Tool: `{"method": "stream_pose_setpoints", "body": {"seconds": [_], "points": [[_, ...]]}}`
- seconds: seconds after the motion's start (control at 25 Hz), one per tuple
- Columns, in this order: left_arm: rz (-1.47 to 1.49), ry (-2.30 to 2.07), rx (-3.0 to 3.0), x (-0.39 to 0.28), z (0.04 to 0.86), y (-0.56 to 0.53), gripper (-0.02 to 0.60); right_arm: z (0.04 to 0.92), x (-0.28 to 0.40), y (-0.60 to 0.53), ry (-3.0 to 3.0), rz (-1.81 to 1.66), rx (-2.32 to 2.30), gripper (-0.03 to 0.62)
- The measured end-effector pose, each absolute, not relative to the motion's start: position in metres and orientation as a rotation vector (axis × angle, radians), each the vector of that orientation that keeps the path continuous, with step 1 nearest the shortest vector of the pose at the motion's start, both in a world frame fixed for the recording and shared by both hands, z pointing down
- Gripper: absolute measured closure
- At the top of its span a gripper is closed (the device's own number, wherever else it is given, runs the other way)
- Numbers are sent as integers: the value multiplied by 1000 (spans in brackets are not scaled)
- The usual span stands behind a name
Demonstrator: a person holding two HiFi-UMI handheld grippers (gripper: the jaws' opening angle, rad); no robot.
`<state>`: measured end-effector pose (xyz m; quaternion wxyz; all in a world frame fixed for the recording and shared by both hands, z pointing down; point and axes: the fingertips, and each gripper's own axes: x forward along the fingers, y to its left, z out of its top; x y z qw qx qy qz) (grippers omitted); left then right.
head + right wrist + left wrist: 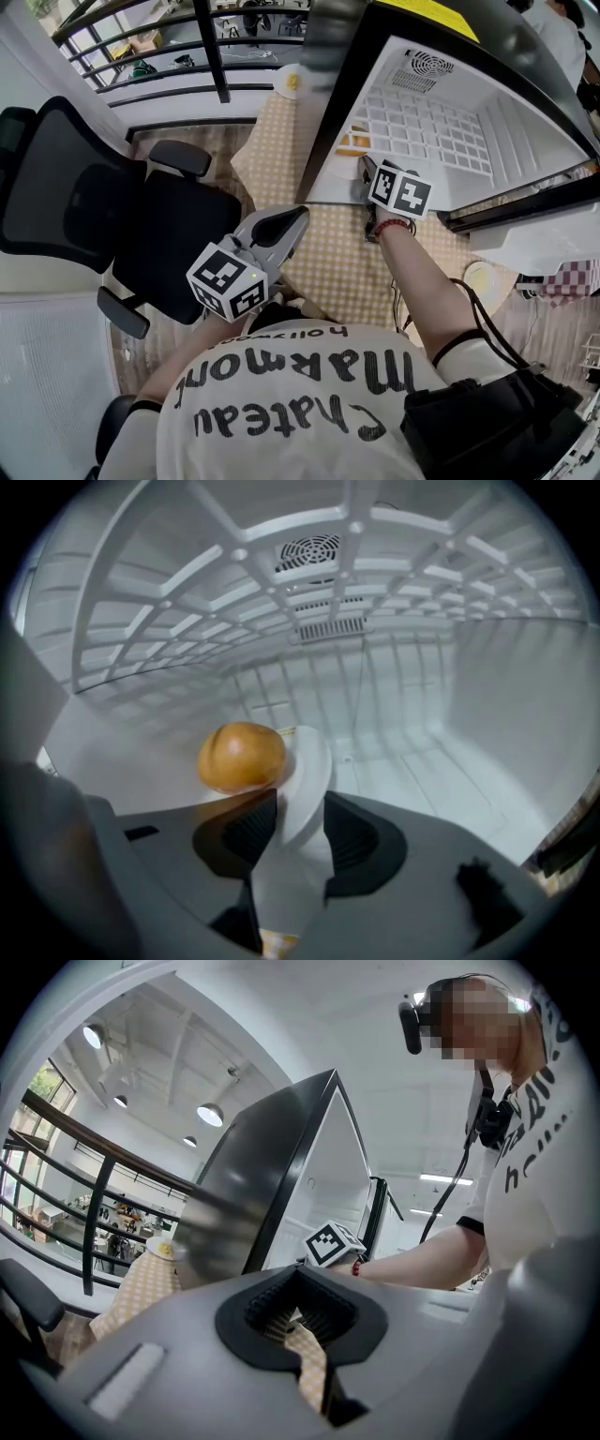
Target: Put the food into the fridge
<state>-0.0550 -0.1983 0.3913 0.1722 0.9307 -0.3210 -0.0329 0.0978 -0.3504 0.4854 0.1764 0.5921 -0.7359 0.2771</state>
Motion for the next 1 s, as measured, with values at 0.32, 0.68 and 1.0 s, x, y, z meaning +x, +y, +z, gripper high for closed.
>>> {"method": "stream_pose_setpoints", "body": {"seconds": [0.32, 0.68, 1.0], "points": [[-95, -924, 2628, -58, 394, -197, 577, 493, 102, -351, -2022, 817, 1689, 414], [-100, -934, 2617, -61, 395, -197, 576, 495, 102, -351, -2000, 801, 1688, 407], [-106, -937, 2614, -62, 395, -196, 577, 498, 104, -349, -1951, 762, 1675, 391]]}}
